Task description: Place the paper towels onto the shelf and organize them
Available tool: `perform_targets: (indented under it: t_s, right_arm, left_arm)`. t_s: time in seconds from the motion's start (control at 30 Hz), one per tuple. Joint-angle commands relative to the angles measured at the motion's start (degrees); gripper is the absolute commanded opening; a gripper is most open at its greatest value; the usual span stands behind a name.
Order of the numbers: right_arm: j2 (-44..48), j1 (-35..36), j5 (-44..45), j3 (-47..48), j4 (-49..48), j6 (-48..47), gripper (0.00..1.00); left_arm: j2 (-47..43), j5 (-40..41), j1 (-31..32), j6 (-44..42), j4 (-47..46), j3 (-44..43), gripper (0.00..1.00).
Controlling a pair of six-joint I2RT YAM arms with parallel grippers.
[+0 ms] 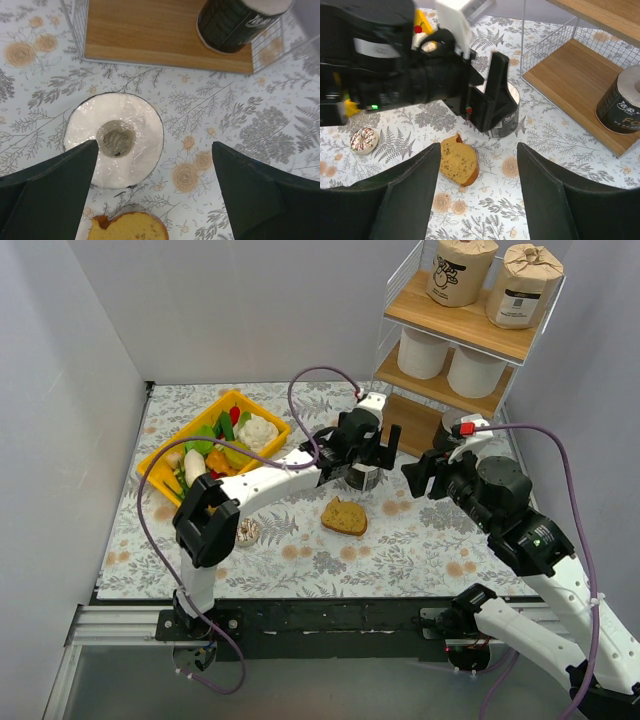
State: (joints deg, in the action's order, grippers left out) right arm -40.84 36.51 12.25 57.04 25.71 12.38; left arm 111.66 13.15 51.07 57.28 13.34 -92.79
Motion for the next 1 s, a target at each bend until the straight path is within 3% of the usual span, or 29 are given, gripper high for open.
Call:
perform_targets:
  t_s: [0.0,0.1,0.27,0.47,0.53,0.77,0.97]
  right_arm:
    - [-2.1,0.1,-1.1,3.9,-1.5,1.3,0.69]
    - [-4.6,0.1,-2.5,5.1,-1.7,1.3,0.69]
    - [-11.2,0.1,-2.5,7.3,-1.7,0.7,0.68]
    - [-19.1,0.1,-1.3,8.9,-2.9,-0.7,0.67]
    - [-21.4,0.1,-0.5,9.2,-3.2,-1.4,0.66]
    - [-34.4,1.3,0.6,15.3,-0.8,-0.2,0.67]
    - [-44.0,4.3,3.4,19.7,-0.8,-1.4,0.67]
  left_arm:
    - [-12.2,2.1,-0.5,0.6,-2.4,4.1,0.98]
    - [-18.2,4.2,-0.7,-2.1,-5.1,10.6,0.98]
    - [-27.6,14.6,-1.2,-4.5,-5.6,21.3,0.98]
    - [-40.0,16.4,-1.6,-3.0,-2.9,35.4,0.98]
    - [-45.8,13.5,-3.0,0.5,-2.0,39.6,0.98]
    - [-56.4,2.0,-8.3,2.9,1.0,42.7,0.98]
    - [-58.2,11.7,-8.4,-0.5,2.0,45.3,0.98]
